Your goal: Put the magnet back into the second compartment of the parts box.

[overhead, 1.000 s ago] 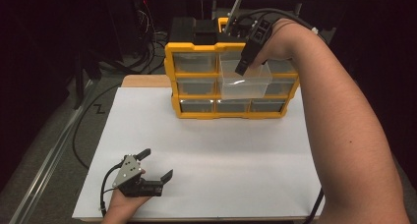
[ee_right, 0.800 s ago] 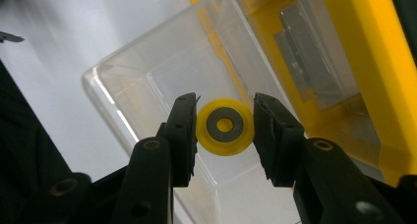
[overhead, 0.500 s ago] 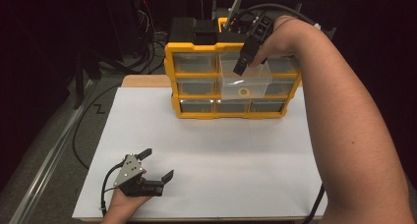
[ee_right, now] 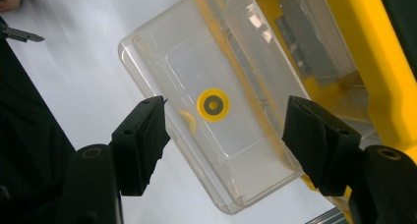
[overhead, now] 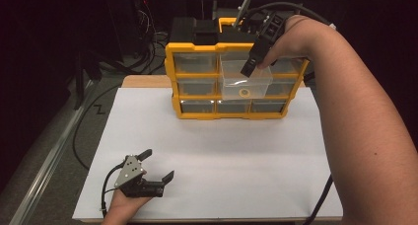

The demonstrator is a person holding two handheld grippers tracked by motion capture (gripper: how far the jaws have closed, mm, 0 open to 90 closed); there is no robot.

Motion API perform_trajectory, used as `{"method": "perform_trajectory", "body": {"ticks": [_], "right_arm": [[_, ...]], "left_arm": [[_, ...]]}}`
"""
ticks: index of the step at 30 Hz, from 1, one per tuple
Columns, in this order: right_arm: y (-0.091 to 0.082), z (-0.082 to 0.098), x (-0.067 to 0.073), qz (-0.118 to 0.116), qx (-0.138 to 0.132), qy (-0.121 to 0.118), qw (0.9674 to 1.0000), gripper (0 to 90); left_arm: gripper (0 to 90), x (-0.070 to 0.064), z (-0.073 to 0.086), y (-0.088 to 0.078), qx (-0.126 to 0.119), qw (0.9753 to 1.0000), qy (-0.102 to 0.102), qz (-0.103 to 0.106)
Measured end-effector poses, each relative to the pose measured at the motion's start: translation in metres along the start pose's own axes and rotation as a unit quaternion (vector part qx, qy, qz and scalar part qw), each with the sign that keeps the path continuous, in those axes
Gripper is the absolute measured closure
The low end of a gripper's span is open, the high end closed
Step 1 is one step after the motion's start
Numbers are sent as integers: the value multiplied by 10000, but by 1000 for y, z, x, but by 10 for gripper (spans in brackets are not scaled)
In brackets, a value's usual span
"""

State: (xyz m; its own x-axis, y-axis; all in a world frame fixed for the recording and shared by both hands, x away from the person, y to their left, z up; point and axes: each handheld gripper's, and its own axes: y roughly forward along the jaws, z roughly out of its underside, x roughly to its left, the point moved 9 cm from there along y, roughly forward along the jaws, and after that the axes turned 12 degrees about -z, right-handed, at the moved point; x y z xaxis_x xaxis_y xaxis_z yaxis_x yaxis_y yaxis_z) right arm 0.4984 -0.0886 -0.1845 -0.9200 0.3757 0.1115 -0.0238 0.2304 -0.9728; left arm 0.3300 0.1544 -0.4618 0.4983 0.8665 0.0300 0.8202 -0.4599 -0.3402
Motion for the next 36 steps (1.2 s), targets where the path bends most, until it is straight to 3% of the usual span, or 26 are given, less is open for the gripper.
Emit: {"method": "perform_trajectory", "body": {"ticks": [23, 36], "right_arm": [[-4, 39, 6, 13, -39, 125, 9999, 356], [2, 83, 14, 2, -89, 270, 9996, 347]], "left_arm": [[3, 2, 0, 0, 12, 10000, 38, -26], [3, 4, 0, 1, 5, 10000, 38, -69]]}}
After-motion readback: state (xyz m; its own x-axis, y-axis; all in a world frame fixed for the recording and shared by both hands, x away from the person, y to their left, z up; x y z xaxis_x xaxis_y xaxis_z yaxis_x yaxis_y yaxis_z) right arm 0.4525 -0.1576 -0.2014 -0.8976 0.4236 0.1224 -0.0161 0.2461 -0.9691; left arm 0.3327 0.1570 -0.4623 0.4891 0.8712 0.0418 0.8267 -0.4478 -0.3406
